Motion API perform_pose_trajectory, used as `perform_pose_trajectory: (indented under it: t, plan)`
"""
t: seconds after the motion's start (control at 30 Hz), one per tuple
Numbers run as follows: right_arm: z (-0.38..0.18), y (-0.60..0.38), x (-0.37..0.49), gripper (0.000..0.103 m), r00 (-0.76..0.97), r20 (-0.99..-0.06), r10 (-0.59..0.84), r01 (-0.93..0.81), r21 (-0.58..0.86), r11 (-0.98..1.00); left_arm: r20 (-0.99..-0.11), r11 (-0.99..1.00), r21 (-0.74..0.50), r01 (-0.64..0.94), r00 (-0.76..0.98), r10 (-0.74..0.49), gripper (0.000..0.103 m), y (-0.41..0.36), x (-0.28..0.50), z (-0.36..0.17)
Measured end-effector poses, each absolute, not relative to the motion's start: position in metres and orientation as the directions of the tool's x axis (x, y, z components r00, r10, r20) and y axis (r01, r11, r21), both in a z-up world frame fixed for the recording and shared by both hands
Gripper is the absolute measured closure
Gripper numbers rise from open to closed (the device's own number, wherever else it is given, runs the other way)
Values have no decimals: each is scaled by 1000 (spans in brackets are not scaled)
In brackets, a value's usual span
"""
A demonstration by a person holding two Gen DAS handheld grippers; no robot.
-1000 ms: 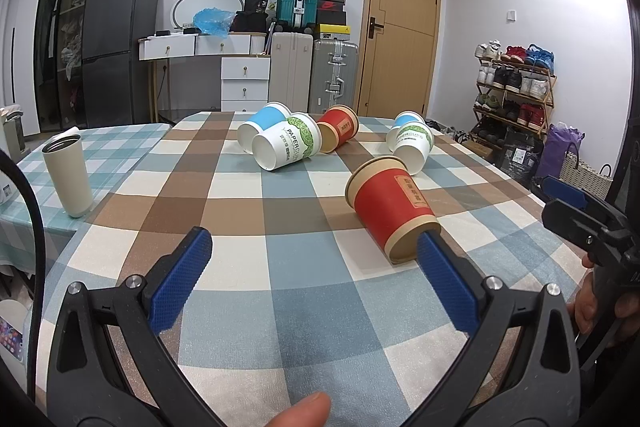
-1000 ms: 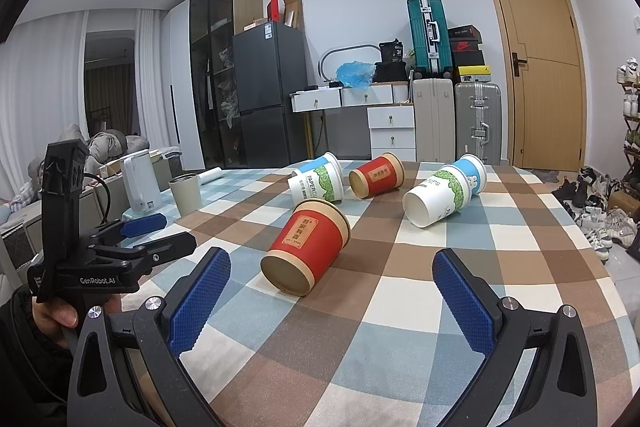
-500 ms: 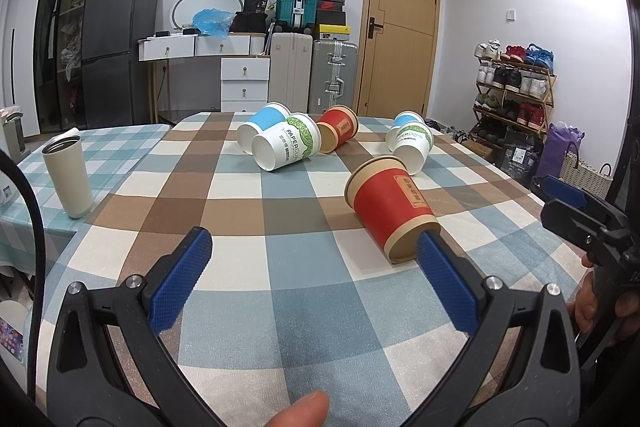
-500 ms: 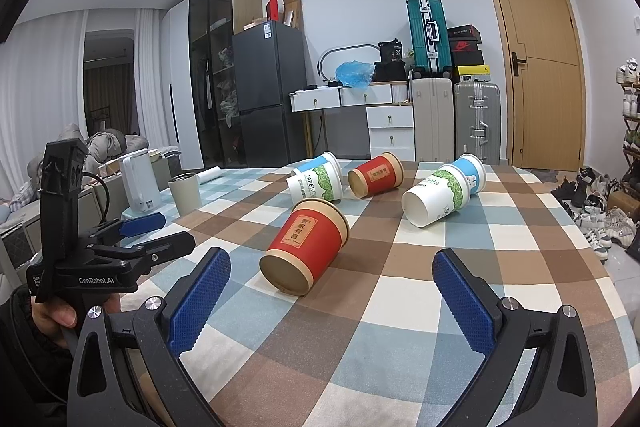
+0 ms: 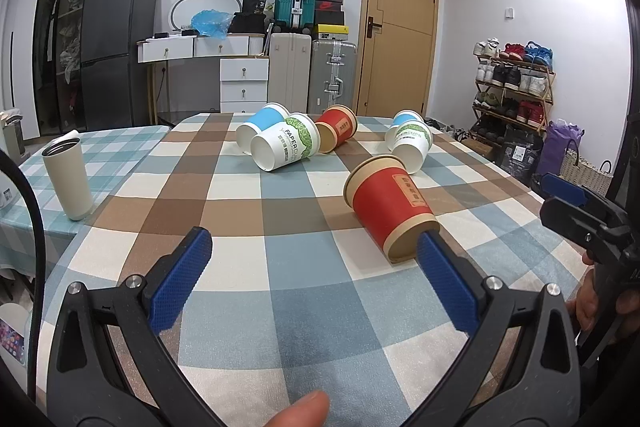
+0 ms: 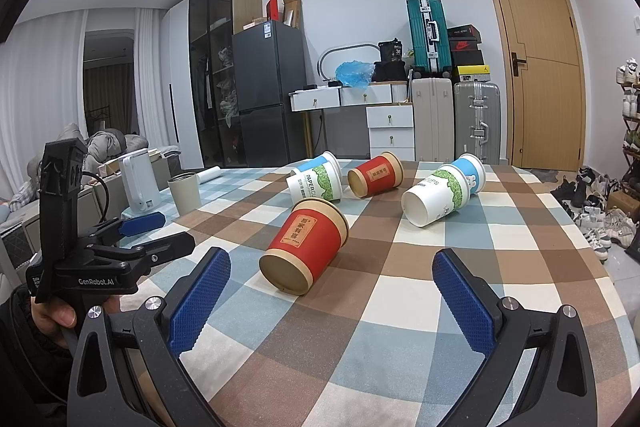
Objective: Flip cup upright
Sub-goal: 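Move the left tool to the large red cup and close around it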
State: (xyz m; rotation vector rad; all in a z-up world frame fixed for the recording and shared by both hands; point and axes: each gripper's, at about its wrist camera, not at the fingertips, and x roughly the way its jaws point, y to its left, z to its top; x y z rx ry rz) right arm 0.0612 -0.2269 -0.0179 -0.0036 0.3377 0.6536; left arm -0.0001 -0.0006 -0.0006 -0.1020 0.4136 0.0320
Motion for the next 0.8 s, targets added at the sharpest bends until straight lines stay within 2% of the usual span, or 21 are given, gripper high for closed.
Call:
perform_pose_trajectory:
  t: [0.4,0.8]
  plan:
    - [-17,-234,71,0,734,-330,594,-585,136,799,-440,993,-99,-67,898,17,1,5,6,-1]
    - [-10,-239,72,0,752,-341,564,-557,129,820,-482,997,-68,-24,876,-11,1,-30,28,5]
